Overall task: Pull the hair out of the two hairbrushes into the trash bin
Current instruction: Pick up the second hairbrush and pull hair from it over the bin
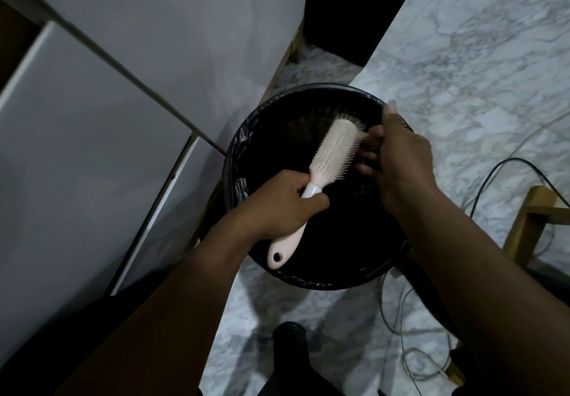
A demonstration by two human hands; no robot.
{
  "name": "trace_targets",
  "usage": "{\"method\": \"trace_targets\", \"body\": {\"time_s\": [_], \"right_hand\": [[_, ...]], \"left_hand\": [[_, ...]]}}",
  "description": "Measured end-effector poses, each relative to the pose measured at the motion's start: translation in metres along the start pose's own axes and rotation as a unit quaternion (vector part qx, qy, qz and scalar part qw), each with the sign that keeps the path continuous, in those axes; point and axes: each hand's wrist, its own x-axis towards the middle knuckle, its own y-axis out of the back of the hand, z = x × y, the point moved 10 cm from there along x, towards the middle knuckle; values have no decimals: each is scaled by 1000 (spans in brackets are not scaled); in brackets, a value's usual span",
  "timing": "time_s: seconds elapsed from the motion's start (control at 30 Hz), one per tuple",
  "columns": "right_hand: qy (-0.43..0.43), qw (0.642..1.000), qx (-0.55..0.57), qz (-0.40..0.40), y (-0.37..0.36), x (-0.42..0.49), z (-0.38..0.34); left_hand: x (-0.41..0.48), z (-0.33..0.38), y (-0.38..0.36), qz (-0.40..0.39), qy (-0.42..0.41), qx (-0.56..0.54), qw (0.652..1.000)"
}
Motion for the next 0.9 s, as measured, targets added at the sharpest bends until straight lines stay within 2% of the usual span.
{"method": "trace_targets", "body": {"time_s": [0.07,0.13,0.37,0.5,0.53,0.6,0.7,0.83,0.9], "right_hand": [[60,992,-104,-49,-16,-5,-3],[95,981,-149,-76,-27,-7,1],[101,991,-88,-30,-15,-1,4],[39,999,0,-36,-17,-2,11],[29,999,-6,-28,-15,-1,13],[43,995,-85,2,-6,0,16],[87,966,-242,16,3,-3,21],[75,907,-396,-118,-16,-19,32],[81,847,-492,-184,-24,-33,22]], "left_hand": [[2,-2,5,26,1,-4,1000],[3,-3,6,30,1,-4,1000],[2,5,5,23,-17,8,1000],[3,0,10,36,-8,11,999],[2,-5,10,44,-1,16,999],[-2,-18,13,70,18,37,997],[-15,-30,23,131,28,77,988],[-37,-14,43,206,14,130,970],[-47,2,52,223,10,148,964]]}}
